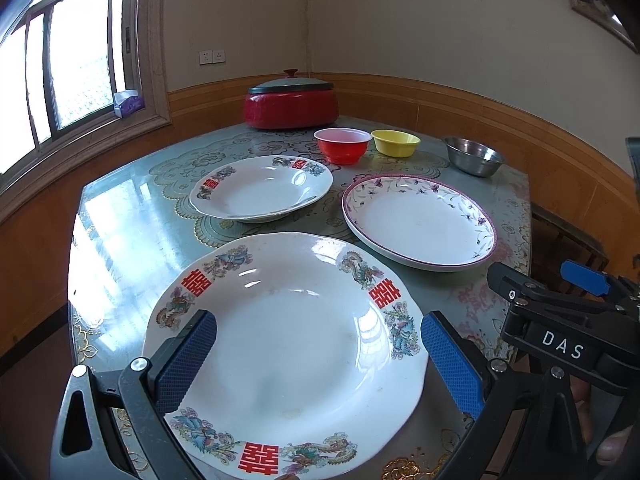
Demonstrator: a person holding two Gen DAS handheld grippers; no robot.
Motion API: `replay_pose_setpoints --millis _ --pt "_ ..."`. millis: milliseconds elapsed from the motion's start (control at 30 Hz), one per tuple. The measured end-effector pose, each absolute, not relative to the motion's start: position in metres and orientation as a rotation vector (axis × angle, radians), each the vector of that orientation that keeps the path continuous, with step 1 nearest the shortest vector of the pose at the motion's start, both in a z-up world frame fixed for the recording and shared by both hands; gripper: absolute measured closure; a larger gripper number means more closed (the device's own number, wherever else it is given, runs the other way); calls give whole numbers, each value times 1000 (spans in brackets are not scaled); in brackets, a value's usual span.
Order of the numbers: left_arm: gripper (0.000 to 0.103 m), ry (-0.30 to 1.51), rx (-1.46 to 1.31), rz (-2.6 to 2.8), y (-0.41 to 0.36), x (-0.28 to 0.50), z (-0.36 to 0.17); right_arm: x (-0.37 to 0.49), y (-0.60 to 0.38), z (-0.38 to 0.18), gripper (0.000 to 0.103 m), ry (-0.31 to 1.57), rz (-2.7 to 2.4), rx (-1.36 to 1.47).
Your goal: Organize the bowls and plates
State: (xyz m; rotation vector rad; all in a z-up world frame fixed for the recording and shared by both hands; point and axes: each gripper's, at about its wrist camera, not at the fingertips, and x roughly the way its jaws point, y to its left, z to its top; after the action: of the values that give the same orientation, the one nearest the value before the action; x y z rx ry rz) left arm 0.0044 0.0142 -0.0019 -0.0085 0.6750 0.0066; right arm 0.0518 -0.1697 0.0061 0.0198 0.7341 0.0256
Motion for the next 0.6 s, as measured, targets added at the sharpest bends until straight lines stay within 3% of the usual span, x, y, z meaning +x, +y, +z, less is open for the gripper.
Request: replay_pose_setpoints --millis 600 --pt "0 673 -13 -6 14 1 -1 49 -168 4 5 744 32 17"
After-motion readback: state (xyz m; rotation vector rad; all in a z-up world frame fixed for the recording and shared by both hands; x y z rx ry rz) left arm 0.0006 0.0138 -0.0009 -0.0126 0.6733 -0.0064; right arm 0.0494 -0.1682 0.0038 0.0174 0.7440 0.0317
